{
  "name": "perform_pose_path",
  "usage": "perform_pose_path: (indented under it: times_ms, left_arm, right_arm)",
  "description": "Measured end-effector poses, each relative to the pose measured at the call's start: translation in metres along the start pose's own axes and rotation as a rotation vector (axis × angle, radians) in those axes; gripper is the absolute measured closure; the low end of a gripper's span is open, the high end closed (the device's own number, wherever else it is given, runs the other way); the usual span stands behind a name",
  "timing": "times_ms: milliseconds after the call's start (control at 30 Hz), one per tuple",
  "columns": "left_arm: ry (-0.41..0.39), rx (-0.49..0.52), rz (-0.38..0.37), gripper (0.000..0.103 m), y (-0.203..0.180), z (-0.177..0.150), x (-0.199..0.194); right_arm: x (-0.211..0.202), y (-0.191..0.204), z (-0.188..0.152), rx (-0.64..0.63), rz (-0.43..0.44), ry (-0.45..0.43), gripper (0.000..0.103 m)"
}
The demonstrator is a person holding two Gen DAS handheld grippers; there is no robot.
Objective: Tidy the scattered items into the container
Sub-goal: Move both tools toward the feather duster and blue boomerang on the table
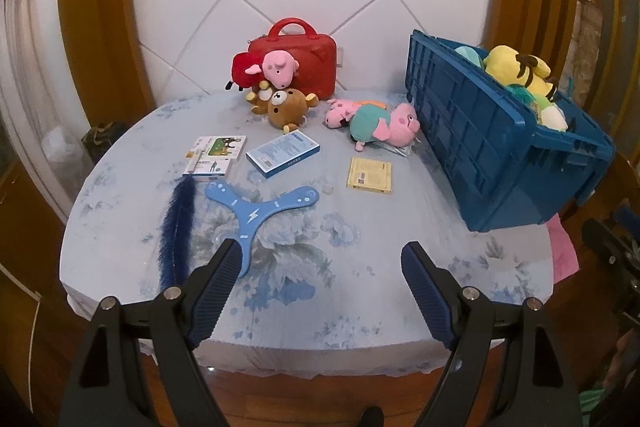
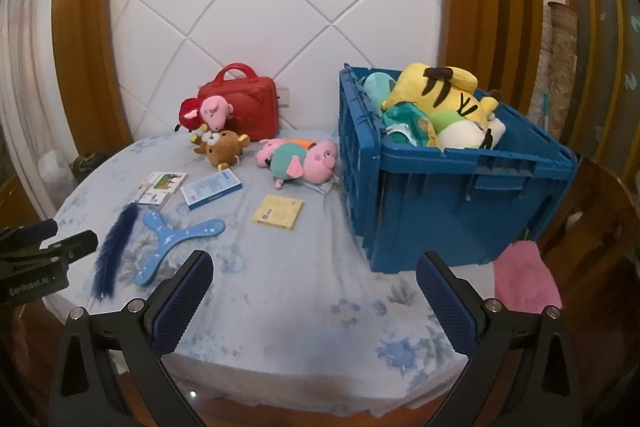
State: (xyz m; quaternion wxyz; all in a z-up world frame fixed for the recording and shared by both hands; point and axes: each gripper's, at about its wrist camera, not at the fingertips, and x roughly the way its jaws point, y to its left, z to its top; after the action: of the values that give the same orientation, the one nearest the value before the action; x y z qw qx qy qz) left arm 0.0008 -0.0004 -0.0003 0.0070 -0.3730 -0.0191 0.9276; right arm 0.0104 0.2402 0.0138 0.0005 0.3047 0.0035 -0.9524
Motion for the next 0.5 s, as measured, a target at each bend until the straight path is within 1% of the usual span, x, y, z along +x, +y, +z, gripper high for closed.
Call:
perform_pose_path:
  times_ms: [233,500]
  left_arm:
    - [0.003,0.006,0.008,0.021,0.0013,-0.0026,-0.0010]
    - [0.006,0.012,0.017,0.021,0.0036,-0.0057,-0.0018]
  right_arm:
    - [-0.0039,-0.0004,0.0017,0.007,0.005,-0.006,0.000]
    - [0.0031,0.0002,-0.0030,-0.001,0.010,-0.009,0.000]
